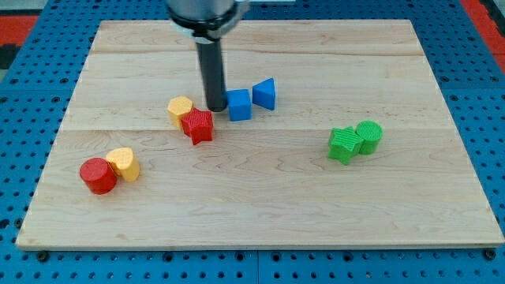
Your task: Move the yellow hexagon top right to the yellow heart
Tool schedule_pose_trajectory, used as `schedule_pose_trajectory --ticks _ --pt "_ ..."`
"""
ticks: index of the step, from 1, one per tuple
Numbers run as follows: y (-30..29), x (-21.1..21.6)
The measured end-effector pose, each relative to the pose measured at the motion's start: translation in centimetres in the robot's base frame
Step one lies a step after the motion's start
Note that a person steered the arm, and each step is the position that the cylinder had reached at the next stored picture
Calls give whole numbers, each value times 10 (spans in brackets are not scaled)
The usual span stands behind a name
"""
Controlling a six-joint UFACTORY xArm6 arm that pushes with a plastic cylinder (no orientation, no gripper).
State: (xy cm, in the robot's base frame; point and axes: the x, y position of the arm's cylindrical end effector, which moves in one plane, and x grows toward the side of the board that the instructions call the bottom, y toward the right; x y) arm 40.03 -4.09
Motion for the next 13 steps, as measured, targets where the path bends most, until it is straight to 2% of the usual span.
schedule_pose_trajectory --ticks 1,2,4,5,7,8,9,11,13 --pt "20 0" --pt "-25 1" --pt "-79 14" --pt "-85 43" --pt "-120 -16" --pt "-152 13" --pt "-153 70" --pt "-150 101" --pt "-86 123"
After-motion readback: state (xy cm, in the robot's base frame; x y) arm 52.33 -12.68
